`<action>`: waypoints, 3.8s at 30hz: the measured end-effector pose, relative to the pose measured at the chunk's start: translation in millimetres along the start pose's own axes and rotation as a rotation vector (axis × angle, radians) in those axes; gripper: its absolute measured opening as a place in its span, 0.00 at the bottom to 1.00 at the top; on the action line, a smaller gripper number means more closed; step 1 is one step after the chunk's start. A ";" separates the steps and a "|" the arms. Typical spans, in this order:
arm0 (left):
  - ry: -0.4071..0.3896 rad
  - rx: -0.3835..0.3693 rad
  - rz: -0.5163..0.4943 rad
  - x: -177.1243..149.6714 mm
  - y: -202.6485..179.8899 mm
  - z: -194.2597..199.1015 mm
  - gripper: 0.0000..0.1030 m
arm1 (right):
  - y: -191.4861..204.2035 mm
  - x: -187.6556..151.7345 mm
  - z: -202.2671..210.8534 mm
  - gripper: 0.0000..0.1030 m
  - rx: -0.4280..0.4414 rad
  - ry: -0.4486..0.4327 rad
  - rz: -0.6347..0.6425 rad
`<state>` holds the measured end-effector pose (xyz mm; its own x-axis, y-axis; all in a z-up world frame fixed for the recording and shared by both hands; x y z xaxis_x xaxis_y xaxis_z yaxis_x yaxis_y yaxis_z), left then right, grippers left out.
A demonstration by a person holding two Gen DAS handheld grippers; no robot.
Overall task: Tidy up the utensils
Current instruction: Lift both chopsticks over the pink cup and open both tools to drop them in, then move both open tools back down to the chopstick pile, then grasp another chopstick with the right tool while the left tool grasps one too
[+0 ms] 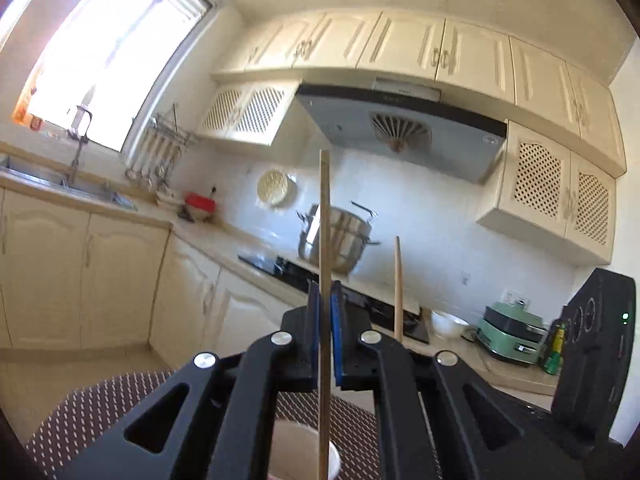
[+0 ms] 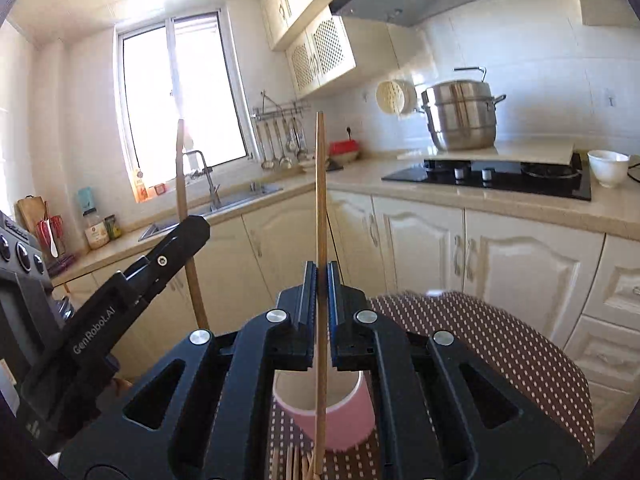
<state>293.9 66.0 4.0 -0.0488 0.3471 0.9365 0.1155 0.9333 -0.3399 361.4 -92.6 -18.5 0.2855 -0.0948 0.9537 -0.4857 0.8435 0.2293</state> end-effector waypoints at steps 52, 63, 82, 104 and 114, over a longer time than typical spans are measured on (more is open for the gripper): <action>0.343 0.111 -0.062 -49.7 14.2 10.3 0.64 | 3.2 -43.2 10.3 0.14 -0.113 0.054 -0.044; 0.556 0.113 -0.070 -65.5 6.0 21.4 0.65 | -6.8 -47.6 39.7 0.26 -0.139 0.065 -0.052; 1.104 0.174 -0.086 -177.7 6.6 3.4 0.49 | -44.5 -130.1 41.2 0.41 -0.233 0.561 0.035; 1.149 0.159 -0.058 -197.2 2.3 -10.9 0.09 | -41.1 -177.7 -2.5 0.31 -0.169 0.902 0.098; 1.093 0.126 -0.062 -183.6 -5.6 -6.4 0.01 | -33.0 -179.3 -5.8 0.06 -0.170 0.878 0.127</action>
<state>308.6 -3.6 -165.5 0.8606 0.0895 0.5014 0.0378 0.9705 -0.2381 331.0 -100.3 -198.2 0.7998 0.3836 0.4617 -0.4480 0.8934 0.0338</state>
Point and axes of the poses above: each gripper's, at about its wrist camera, not at the fingertips, and z roughly against the way its jaws point, y to its left, x to its top, the point moved 3 cm from there along -z, roughly the way its jaws point, and after that the axes turned 3 degrees about -y, right-handed, at the moved point
